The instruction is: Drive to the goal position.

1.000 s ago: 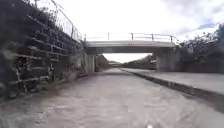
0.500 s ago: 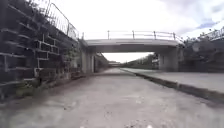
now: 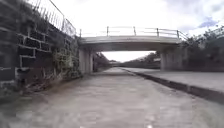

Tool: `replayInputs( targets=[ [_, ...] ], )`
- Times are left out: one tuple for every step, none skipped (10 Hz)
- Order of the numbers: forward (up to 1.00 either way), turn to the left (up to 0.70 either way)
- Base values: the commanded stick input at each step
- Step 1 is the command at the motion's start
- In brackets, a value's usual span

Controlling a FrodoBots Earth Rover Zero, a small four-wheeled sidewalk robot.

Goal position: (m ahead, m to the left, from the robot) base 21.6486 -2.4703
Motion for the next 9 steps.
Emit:
replayInputs(
  targets=[
    [1.00,0.00],
    [1.00,0.00],
    [1.00,0.00],
    [1.00,0.00],
    [1.00,0.00],
    [1.00,0.00],
    [1.00,0.00],
    [1.00,0.00],
    [1.00,0.00]
  ],
)
